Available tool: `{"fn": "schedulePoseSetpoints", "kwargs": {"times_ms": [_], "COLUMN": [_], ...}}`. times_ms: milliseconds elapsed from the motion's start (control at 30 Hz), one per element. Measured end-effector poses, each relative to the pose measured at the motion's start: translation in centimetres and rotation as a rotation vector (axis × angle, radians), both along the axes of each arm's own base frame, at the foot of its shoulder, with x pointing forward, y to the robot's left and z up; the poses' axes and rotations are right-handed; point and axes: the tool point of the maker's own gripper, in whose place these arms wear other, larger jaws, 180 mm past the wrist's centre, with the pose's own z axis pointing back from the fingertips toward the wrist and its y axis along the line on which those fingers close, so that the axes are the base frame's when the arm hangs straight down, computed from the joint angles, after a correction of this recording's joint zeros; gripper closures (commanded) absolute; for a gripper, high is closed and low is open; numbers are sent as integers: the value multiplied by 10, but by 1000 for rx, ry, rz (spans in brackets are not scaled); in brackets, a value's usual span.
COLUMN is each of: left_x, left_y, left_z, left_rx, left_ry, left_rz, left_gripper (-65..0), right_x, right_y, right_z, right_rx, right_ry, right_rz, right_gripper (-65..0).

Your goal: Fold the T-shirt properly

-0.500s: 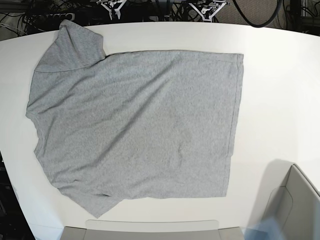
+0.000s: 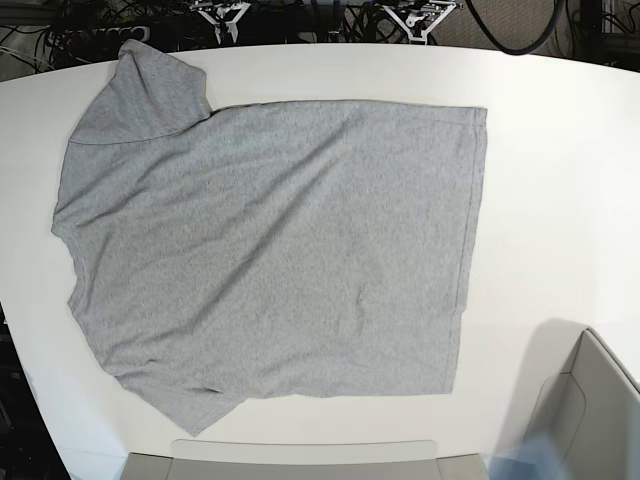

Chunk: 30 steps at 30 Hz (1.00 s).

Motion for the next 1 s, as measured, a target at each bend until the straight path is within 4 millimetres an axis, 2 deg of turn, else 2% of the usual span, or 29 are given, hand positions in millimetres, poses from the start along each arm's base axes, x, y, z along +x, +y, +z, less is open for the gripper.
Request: {"fn": "schedulePoseSetpoints", "kwargs": {"times_ms": [67,300,367,533,600,733,800,1000], "left_x": [1,1,-1,-1,1,2,2,3], "left_y": [0,0,0,0,0,0,0,2], "left_z": [0,0,0,0,0,0,0,0], "left_rx": [0,1,1,0,0,0,0,3], "left_ry": [-2,-3,2,2,-1,-4,-4,-5], "left_rz": [0,0,0,3,3,3,2,2], "left_gripper": [-2,-2,-2,-2,-2,-2,-2,-2], "right_x": [2,-12,-6,26,31,26,24,36], "right_y": [-2,-5,5,35,31,10,5,6], "right_z": [0,1,0,0,0,-1,0,0], "right_rx": [-3,-8,4,55,50,14,8,9], "right_ry": [-6,18,15,-40,-47,-35,-26,-53], "right_rz": [0,1,0,-1,-1,0,1,1], "right_gripper": [-4,-4,-4,-4,-4,-4,-4,-4]}}
